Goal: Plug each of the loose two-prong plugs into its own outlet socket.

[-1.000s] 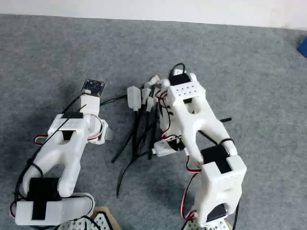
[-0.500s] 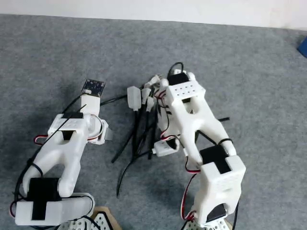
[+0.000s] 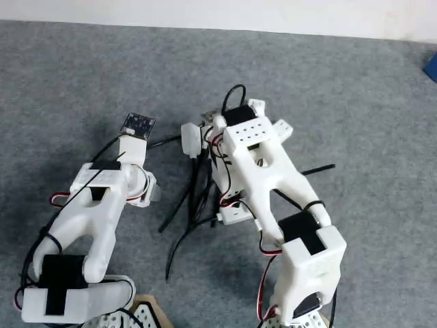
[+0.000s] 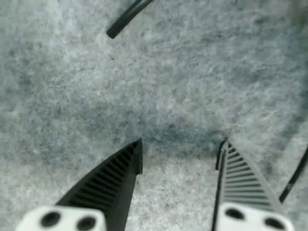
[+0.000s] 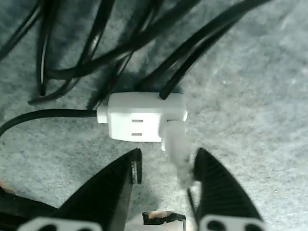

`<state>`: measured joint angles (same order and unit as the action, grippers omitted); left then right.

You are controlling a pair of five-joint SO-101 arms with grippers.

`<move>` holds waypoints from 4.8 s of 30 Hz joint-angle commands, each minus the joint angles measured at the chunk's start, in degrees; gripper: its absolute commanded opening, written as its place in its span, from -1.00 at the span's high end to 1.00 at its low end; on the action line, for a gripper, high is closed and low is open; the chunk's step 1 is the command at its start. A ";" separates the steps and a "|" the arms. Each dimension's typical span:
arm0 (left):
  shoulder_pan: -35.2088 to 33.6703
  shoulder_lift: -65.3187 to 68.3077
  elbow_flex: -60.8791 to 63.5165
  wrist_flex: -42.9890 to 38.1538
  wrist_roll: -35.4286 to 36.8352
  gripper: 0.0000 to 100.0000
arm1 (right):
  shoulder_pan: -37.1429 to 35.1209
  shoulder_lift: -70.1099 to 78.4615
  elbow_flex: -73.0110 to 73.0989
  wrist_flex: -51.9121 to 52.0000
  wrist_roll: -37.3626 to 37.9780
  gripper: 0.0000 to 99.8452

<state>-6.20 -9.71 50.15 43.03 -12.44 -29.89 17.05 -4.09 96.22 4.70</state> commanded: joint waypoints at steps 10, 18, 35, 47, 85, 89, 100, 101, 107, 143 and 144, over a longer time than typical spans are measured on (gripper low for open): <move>1.36 -1.36 -0.04 -0.44 -0.62 0.47 | -0.48 -1.89 -0.22 0.57 -0.62 0.98; 1.36 -1.36 -0.04 -0.44 -0.62 0.47 | -0.75 -1.80 3.03 -2.33 -0.70 0.99; 1.45 -1.27 -0.04 -0.35 -0.62 0.47 | -0.57 13.58 9.63 -14.73 -1.41 0.99; 1.45 -1.01 -0.04 -0.44 -0.62 0.47 | -1.36 8.22 7.69 -13.76 -2.29 0.98; 18.07 -0.92 -10.95 8.97 -14.59 0.47 | 52.18 -24.40 -43.03 4.53 -7.12 0.26; 24.40 -1.10 -18.86 18.29 -17.05 0.47 | 62.55 -26.51 -30.55 4.18 -3.08 0.26; 37.05 -0.84 -22.73 23.30 -18.90 0.47 | 54.55 -42.15 44.70 -35.91 0.97 0.26; 37.93 -0.75 -21.85 23.21 -18.90 0.47 | 53.41 -44.26 50.59 -39.34 0.97 0.26; 40.57 -0.66 -17.45 20.92 -18.90 0.47 | 51.65 -49.54 63.60 -47.96 1.32 0.26; 24.57 17.01 -49.10 34.90 -23.21 0.99 | 47.43 -49.27 65.71 -50.15 1.49 0.26; 19.91 16.48 -51.38 35.87 -22.86 0.99 | 46.73 -49.27 65.80 -50.15 1.49 0.26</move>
<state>27.21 9.71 8.13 74.33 -36.00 18.46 -31.03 61.76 46.99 5.41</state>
